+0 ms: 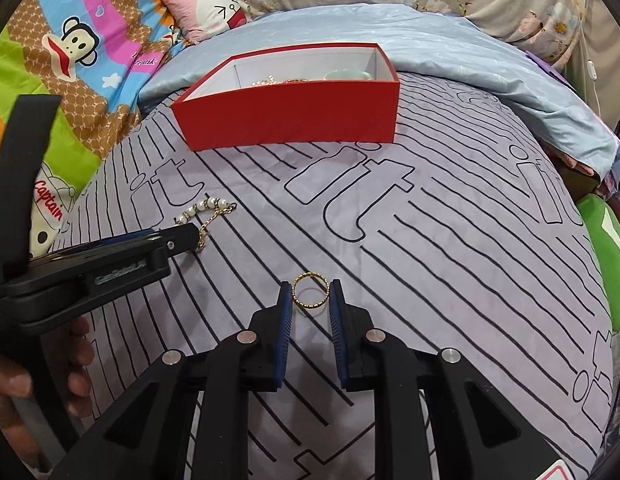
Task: Organize jewelry
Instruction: 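Grasp the pearl chain bracelet with the left tool while the right tool grasps the gold ring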
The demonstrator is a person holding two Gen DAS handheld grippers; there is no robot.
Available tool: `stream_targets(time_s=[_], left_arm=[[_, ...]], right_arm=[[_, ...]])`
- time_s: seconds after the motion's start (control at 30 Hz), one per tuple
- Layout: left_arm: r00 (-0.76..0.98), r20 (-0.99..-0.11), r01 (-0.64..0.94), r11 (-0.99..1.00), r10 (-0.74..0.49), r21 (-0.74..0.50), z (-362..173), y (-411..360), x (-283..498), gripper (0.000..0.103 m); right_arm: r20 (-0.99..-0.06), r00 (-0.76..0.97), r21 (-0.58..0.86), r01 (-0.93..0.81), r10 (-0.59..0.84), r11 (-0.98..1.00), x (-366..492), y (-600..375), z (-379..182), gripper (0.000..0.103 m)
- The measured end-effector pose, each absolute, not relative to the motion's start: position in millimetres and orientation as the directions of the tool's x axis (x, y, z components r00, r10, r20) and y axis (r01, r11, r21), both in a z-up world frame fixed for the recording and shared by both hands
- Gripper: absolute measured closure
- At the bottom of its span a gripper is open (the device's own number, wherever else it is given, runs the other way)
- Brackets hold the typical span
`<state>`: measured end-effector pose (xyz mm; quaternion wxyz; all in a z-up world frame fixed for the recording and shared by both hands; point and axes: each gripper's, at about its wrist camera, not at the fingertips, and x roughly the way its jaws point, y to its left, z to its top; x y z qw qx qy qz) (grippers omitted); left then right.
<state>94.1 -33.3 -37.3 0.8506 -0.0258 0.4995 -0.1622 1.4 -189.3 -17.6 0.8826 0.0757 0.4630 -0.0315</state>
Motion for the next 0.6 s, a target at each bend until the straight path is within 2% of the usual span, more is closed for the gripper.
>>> stream_targets(time_s=[0.07,0.23,0.37,0.43,0.6], left_arm=[[0.461,-0.839,0.242,0.95,-0.29,-0.195,-39,-36,100,0.061],[0.464,-0.836,0.242,0.95,-0.293,-0.199,-41,-35,110,0.072],[0.488,-0.833,0.261,0.954,-0.261,-0.146,-42,-38,109,0.089],[0.487,-0.831,0.275,0.95,-0.269,-0.146,-43,-39,108,0.094],[0.477,-0.829,0.297,0.942,-0.291,-0.159,-40,-39,107,0.095]], right_arm=[[-0.821,0.571,0.115,0.129,0.021,0.985,2,-193,-17,0.086],[-0.819,0.574,0.127,0.134,0.027,0.983,5,-197,-18,0.086],[-0.821,0.57,0.132,0.14,0.03,0.981,8,-200,-20,0.086],[-0.821,0.571,0.133,0.143,0.028,0.981,8,-201,-20,0.086],[-0.815,0.579,0.131,0.147,0.022,0.98,7,-203,-16,0.086]])
